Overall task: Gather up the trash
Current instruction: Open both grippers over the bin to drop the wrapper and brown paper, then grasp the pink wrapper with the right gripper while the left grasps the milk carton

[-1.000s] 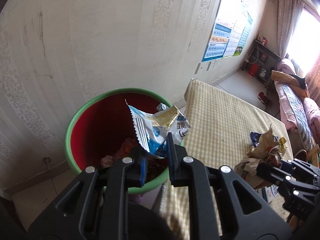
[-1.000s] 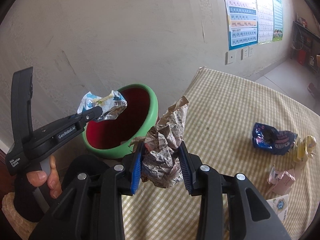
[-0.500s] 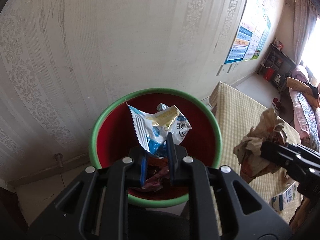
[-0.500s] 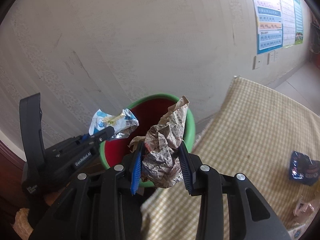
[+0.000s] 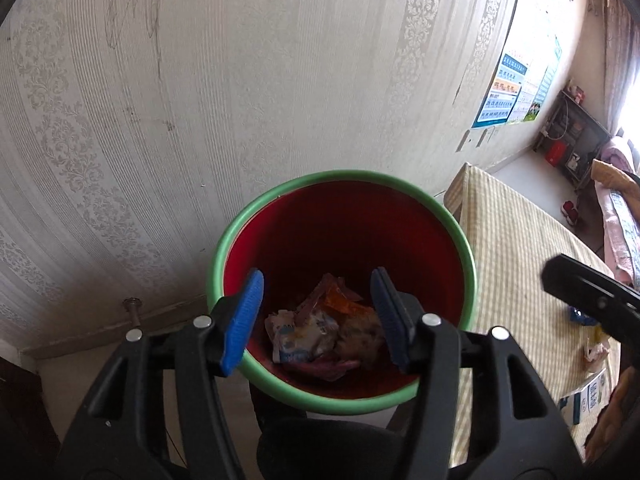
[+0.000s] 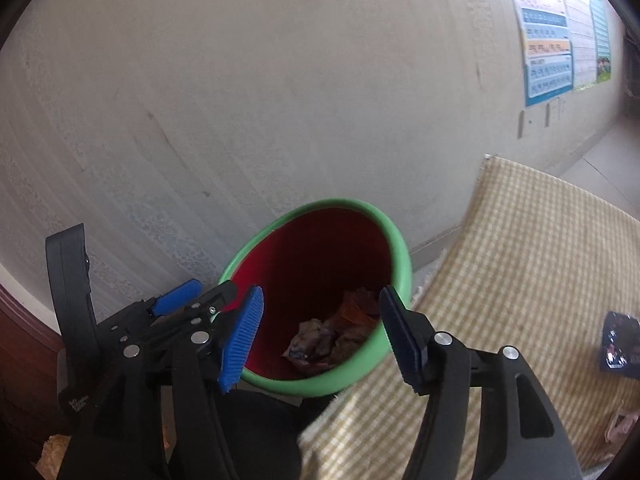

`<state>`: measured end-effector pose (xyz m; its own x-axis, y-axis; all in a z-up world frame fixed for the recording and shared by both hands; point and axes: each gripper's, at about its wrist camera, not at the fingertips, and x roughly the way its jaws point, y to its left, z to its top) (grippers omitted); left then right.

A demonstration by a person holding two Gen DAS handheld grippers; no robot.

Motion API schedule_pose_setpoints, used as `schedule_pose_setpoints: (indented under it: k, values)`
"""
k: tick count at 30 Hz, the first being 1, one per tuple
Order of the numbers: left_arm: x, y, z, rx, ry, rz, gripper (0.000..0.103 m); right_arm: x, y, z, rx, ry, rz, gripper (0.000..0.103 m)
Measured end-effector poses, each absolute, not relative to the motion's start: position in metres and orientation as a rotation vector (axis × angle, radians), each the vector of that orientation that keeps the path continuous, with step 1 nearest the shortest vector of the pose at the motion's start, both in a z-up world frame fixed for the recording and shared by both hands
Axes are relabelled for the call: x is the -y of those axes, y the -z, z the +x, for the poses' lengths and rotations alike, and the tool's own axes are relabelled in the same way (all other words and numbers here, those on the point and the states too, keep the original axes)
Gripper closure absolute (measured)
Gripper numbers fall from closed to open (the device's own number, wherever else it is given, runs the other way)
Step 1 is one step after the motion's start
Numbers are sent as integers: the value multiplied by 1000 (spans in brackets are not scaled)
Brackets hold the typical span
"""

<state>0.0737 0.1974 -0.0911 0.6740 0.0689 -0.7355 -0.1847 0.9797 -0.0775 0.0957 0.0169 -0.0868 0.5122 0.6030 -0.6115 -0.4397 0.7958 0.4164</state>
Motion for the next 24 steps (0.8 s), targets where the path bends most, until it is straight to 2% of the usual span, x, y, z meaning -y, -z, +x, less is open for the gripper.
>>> schedule_pose_setpoints:
  k: [5, 10, 15, 24]
  values:
    - [-175, 83, 68, -803, -101, -108, 43, 42, 93, 72, -811, -486, 206, 41]
    - [-142, 81, 65, -813, -33, -65, 41, 134, 114, 44, -822, -217, 190, 38]
    - [-106, 80, 57, -821, 57, -46, 39, 223, 146, 27, -909, -4, 293, 33]
    - [-40, 87, 36, -860, 197, 51, 35, 239, 181, 41, -1003, -78, 351, 28]
